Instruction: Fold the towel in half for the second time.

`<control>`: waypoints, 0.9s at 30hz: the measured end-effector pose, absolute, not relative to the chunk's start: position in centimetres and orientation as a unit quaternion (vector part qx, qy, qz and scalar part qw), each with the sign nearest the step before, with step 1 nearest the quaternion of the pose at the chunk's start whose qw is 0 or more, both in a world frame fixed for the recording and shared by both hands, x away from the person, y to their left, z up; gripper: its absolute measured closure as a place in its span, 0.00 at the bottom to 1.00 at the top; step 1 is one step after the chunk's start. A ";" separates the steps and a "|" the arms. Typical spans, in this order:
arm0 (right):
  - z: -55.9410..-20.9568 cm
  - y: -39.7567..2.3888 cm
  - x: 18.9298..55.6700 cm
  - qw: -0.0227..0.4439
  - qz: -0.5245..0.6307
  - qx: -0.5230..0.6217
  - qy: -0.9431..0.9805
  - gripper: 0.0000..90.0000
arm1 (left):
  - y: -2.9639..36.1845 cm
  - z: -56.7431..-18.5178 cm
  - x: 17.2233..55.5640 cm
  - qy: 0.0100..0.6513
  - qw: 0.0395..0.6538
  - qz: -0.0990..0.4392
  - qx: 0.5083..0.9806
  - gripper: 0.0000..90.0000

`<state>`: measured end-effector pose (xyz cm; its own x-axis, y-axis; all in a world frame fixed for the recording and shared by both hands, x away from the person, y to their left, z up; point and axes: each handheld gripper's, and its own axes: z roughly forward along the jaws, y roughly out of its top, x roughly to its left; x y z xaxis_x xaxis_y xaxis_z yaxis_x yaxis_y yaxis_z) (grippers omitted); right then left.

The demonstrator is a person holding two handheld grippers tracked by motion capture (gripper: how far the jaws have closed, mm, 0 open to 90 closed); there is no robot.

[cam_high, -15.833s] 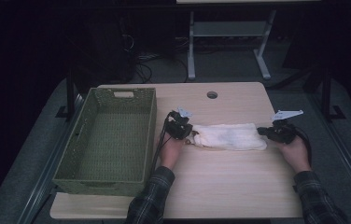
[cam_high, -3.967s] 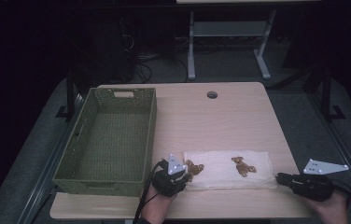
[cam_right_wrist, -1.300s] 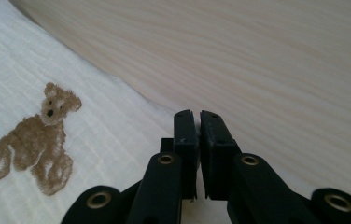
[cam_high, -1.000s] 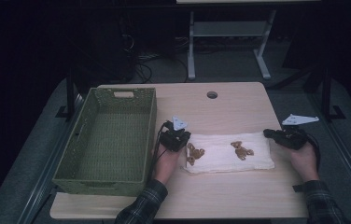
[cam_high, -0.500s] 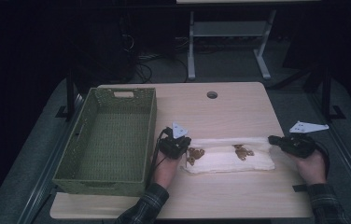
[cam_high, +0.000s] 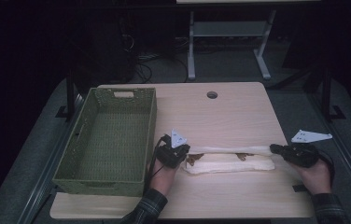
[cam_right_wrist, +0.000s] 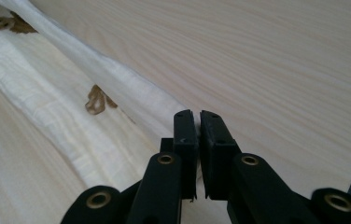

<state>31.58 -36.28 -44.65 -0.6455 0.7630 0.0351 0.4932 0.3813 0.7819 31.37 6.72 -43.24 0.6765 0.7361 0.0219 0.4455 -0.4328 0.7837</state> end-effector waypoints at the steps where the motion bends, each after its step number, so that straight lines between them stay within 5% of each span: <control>1: -44.7 -36.2 31.3 0.168 0.401 0.385 0.814 0.95 | 6.7 -43.3 31.2 0.357 0.392 0.181 0.828 0.96; 27: -45.9 -36.6 27.4 0.139 0.387 0.385 0.827 0.92 | 6.6 -44.8 28.1 0.350 0.367 0.143 0.850 0.95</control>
<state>27.38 -36.57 -45.86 -0.6655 0.7433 0.0680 0.5285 0.4049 0.7462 28.08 6.64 -44.85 0.7141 0.6999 -0.0141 0.4902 -0.4855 0.7238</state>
